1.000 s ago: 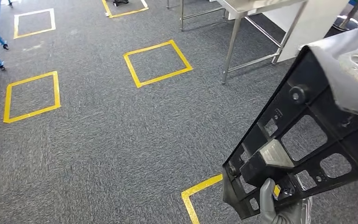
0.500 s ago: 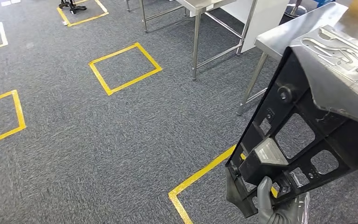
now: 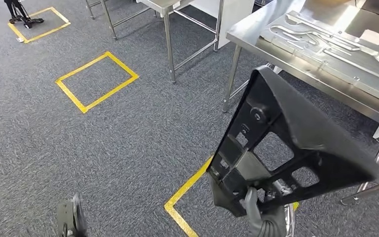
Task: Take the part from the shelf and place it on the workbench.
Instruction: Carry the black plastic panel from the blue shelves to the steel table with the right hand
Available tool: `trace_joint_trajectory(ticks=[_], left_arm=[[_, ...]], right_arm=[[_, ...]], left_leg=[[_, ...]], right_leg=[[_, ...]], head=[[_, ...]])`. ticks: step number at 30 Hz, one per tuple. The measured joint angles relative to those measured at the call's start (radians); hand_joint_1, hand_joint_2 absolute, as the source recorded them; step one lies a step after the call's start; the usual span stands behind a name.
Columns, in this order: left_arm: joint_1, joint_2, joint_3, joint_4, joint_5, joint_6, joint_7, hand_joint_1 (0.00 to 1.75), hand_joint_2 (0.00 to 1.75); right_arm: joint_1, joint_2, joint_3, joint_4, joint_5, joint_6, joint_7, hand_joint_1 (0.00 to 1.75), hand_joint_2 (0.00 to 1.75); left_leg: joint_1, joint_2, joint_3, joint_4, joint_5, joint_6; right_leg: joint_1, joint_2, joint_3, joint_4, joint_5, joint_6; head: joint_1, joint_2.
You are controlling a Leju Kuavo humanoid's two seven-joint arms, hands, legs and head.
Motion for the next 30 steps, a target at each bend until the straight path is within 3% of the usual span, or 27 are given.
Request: trace_joint_trajectory(ticks=[2, 4, 5, 6, 7, 8, 10, 11, 14, 15, 17, 19, 20, 21, 22, 23, 26, 28, 30], left_arm=[[-0.005, 0.026, -0.093, -0.01, 0.001, -0.007, 0.0, 0.0, 0.0], [0.003, 0.041, -0.149, -0.012, -0.003, -0.012, 0.0, 0.0, 0.0], [0.009, 0.046, -0.166, -0.012, -0.005, -0.017, 0.001, 0.0, 0.0], [0.013, 0.05, -0.174, -0.011, -0.009, -0.023, 0.002, 0.0, 0.0], [0.015, 0.056, -0.174, -0.006, -0.015, -0.032, 0.005, 0.0, 0.0], [0.014, 0.063, -0.168, 0.003, -0.025, -0.039, 0.009, 0.0, 0.0], [0.009, 0.078, -0.144, 0.038, -0.045, -0.045, 0.024, 0.0, 0.0], [0.008, 0.086, -0.126, 0.065, -0.053, -0.045, 0.033, 0.0, 0.0], [0.015, 0.105, -0.066, 0.149, -0.067, -0.045, 0.068, 0.0, 0.0], [0.022, 0.11, -0.047, 0.174, -0.07, -0.048, 0.08, 0.0, 0.0], [0.042, 0.119, -0.01, 0.218, -0.073, -0.058, 0.099, 0.0, 0.0], [0.066, 0.127, 0.024, 0.252, -0.076, -0.064, 0.109, 0.0, 0.0], [0.076, 0.129, 0.039, 0.267, -0.078, -0.066, 0.112, 0.0, 0.0], [0.083, 0.131, 0.05, 0.279, -0.081, -0.067, 0.115, 0.0, 0.0], [0.086, 0.132, 0.061, 0.288, -0.085, -0.069, 0.118, 0.0, 0.0], [0.088, 0.133, 0.069, 0.295, -0.09, -0.071, 0.12, 0.0, 0.0], [0.087, 0.133, 0.091, 0.309, -0.101, -0.076, 0.13, 0.0, 0.0], [0.089, 0.135, 0.106, 0.316, -0.108, -0.08, 0.138, 0.0, 0.0], [0.093, 0.137, 0.123, 0.323, -0.113, -0.086, 0.141, 0.0, 0.0]], right_arm=[[-0.015, -0.001, 0.0, 0.022, -0.003, 0.007, -0.002, 1.75, 1.75], [-0.027, -0.001, 0.0, 0.041, -0.006, 0.011, -0.003, 1.75, 1.75], [-0.029, -0.001, 0.0, 0.05, -0.007, 0.015, -0.003, 1.75, 1.75], [-0.03, -0.001, 0.0, 0.057, -0.009, 0.02, -0.003, 1.75, 1.75], [-0.03, -0.001, -0.001, 0.063, -0.01, 0.025, -0.003, 1.75, 1.75], [-0.031, -0.001, -0.001, 0.068, -0.011, 0.028, -0.003, 1.75, 1.75], [-0.031, 0.0, -0.002, 0.075, -0.004, 0.018, -0.004, 1.75, 1.75], [-0.031, 0.0, -0.003, 0.076, 0.004, 0.007, -0.003, 1.75, 1.75], [-0.028, 0.002, -0.007, 0.074, 0.028, -0.02, 0.004, 1.75, 1.75], [-0.027, 0.002, -0.008, 0.07, 0.031, -0.025, 0.008, 1.75, 1.75], [-0.027, 0.002, -0.009, 0.063, 0.034, -0.032, 0.012, 1.75, 1.75], [-0.027, 0.002, -0.01, 0.059, 0.037, -0.036, 0.015, 1.75, 1.75], [-0.027, 0.001, -0.01, 0.059, 0.039, -0.038, 0.016, 1.75, 1.75], [-0.027, 0.001, -0.01, 0.059, 0.04, -0.041, 0.017, 1.75, 1.75], [-0.026, 0.001, -0.01, 0.059, 0.04, -0.044, 0.018, 1.75, 1.75], [-0.027, 0.001, -0.01, 0.059, 0.04, -0.046, 0.018, 1.75, 1.75], [-0.028, 0.001, -0.01, 0.059, 0.041, -0.05, 0.019, 1.75, 1.75], [-0.029, 0.001, -0.009, 0.058, 0.045, -0.057, 0.02, 1.75, 1.75], [-0.028, 0.001, -0.008, 0.055, 0.051, -0.068, 0.021, 1.75, 1.75]], left_leg=[[0.004, -0.044, -0.018, 0.048, -0.037, -0.008], [0.007, -0.096, -0.075, 0.175, -0.103, -0.013], [0.007, -0.107, -0.108, 0.242, -0.127, -0.013], [0.007, -0.112, -0.131, 0.285, -0.134, -0.013], [0.007, -0.115, -0.138, 0.289, -0.118, -0.01], [0.006, -0.119, -0.128, 0.252, -0.084, -0.006], [0.004, -0.131, -0.079, 0.12, -0.008, 0.005], [0.002, -0.136, -0.059, 0.065, 0.013, 0.01], [-0.002, -0.14, -0.043, 0.018, 0.018, 0.021], [0.0, -0.138, -0.042, 0.014, 0.023, 0.027], [0.004, -0.131, -0.039, 0.001, 0.033, 0.04], [0.004, -0.121, -0.041, -0.003, 0.036, 0.048], [0.003, -0.117, -0.042, -0.003, 0.036, 0.049], [0.002, -0.113, -0.043, -0.002, 0.036, 0.049], [0.002, -0.111, -0.044, -0.002, 0.036, 0.049], [0.002, -0.11, -0.043, -0.001, 0.035, 0.048], [-0.001, -0.109, -0.041, 0.006, 0.03, 0.039], [-0.004, -0.108, -0.041, 0.009, 0.026, 0.027], [-0.003, -0.106, -0.042, 0.011, 0.024, 0.015]], right_leg=[[-0.005, 0.017, 0.001, -0.004, 0.004, -0.012], [-0.005, 0.041, 0.001, -0.005, 0.005, -0.021], [-0.004, 0.056, 0.0, -0.004, 0.006, -0.023], [-0.002, 0.072, -0.001, -0.002, 0.006, -0.024], [0.0, 0.089, -0.001, 0.0, 0.006, -0.024], [0.001, 0.103, 0.0, 0.002, 0.005, -0.025], [0.003, 0.126, 0.003, 0.004, 0.003, -0.024], [0.004, 0.134, 0.002, 0.006, 0.003, -0.021], [0.002, 0.15, -0.005, 0.003, 0.007, -0.003], [0.002, 0.145, -0.007, 0.004, 0.005, 0.003], [0.004, 0.107, -0.021, 0.036, -0.023, 0.013], [0.004, 0.065, -0.07, 0.141, -0.089, 0.018], [0.002, 0.057, -0.1, 0.205, -0.119, 0.02], [0.0, 0.054, -0.121, 0.252, -0.133, 0.022], [-0.002, 0.053, -0.125, 0.266, -0.129, 0.024], [-0.003, 0.052, -0.108, 0.239, -0.106, 0.024], [0.0, 0.041, -0.002, 0.048, -0.027, 0.015], [0.004, 0.038, 0.023, -0.004, -0.019, 0.007], [0.004, 0.043, 0.023, -0.007, -0.015, -0.002]], head=[[-0.002, 0.0], [-0.004, 0.0], [-0.005, 0.0], [-0.005, 0.0], [-0.005, 0.0], [-0.005, 0.0], [-0.006, 0.0], [-0.006, 0.0], [-0.008, 0.0], [-0.008, 0.0], [-0.004, 0.0], [0.001, 0.0], [0.002, 0.0], [0.002, 0.0], [0.002, 0.0], [0.002, 0.0], [0.002, 0.0], [0.001, 0.0], [0.001, 0.0]])
